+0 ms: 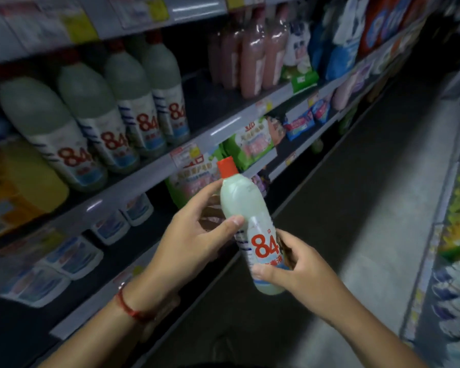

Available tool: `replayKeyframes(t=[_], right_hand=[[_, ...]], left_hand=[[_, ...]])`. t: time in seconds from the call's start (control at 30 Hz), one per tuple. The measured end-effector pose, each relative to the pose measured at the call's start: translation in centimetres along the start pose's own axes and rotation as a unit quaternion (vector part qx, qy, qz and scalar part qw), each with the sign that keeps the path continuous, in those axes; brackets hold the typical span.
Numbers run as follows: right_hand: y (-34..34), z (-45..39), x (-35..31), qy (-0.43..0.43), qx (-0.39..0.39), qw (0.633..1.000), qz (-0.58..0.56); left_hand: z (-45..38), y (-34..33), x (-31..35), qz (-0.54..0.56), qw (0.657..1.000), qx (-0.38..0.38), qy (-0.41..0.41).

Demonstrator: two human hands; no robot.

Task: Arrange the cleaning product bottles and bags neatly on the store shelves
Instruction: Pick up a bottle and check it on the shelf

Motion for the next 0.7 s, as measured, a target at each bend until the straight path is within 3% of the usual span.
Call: replayKeyframes(t=[0.17, 0.37, 0.5, 0.63, 0.7], right_hand=[[0.2, -5.3, -0.2, -0.009, -0.017, 1.000, -0.022], [1.0, -12.2, -2.2, 0.024, -0.025, 0.998, -0.043], [2.0, -17.3, -3.6, 0.034, -0.022, 0.997, -0.061], [2.6, -22.3, -5.0, 0.043, -0.045, 0.993, -0.104], [2.7, -25.0, -5.2, 0.045, -0.054, 0.991, -0.117]], left_hand=[[-2.5, 1.9, 2.5, -0.165, 0.982, 0.063, -0.059], [-4.3, 4.1, 5.0, -0.367, 0.900, 0.207, -0.114], [-6.4, 4.3, 4.5, -0.454, 0.856, 0.244, -0.053], [-8.6, 4.1, 3.0, -0.468, 0.846, 0.255, 0.030], [-9.5, 4.0, 2.6, -0.490, 0.823, 0.283, 0.043]])
Point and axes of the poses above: each hand's wrist, its own z-axis away from the middle knuckle, its own y-axis out of the back of the hand, x = y × z, the point moved 9 cm from there along -z, towards the middle knuckle, and after that the axes turned 15 degrees about y, right-handed, at the moved point
